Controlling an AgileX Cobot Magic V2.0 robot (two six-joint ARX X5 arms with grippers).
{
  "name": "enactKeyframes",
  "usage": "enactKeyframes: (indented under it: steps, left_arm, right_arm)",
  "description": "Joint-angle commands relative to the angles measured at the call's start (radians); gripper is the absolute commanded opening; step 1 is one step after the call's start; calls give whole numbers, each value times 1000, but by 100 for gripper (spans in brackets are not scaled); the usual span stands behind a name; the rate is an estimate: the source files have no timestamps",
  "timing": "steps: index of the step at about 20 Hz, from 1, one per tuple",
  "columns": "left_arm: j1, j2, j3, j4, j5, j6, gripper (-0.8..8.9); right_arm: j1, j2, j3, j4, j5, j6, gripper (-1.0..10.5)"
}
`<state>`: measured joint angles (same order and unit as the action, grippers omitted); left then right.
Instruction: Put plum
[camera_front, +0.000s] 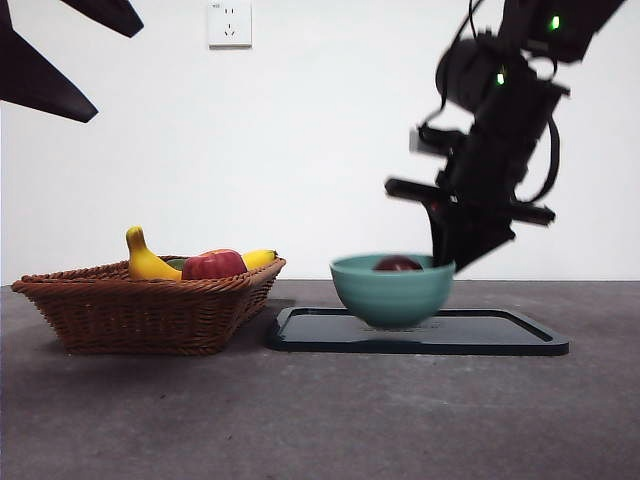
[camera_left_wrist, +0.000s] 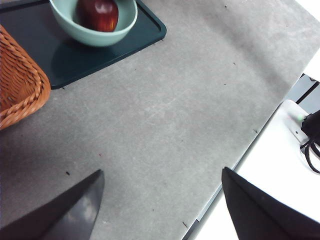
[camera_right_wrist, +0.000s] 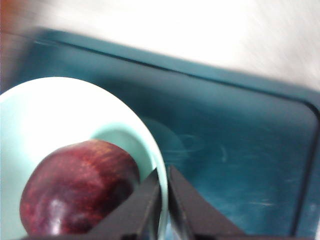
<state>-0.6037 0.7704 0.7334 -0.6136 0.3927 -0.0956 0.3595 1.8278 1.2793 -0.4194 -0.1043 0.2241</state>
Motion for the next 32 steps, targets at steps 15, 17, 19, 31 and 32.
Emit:
enactKeyframes:
  steps: [15,17,19,31,32]
  left_arm:
    - [-7,4,4,7,5,0,366]
    - [-7,4,4,8,5,0,366]
    - [-7,4,4,8,5,0,366]
    - [-7,4,4,8,5,0,366]
    - [-7,4,4,8,5,0,366]
  right_arm:
    - [-9,-63,25,-6,2,-2,185]
    - [-10,-145,25,-18,0,-19,185]
    - [-9,-245,25,-61,-2,-43,185]
    - [14,-914,-214,-317,-86,-92,185]
    - [19,-966,-262,-317,-107,-90,184]
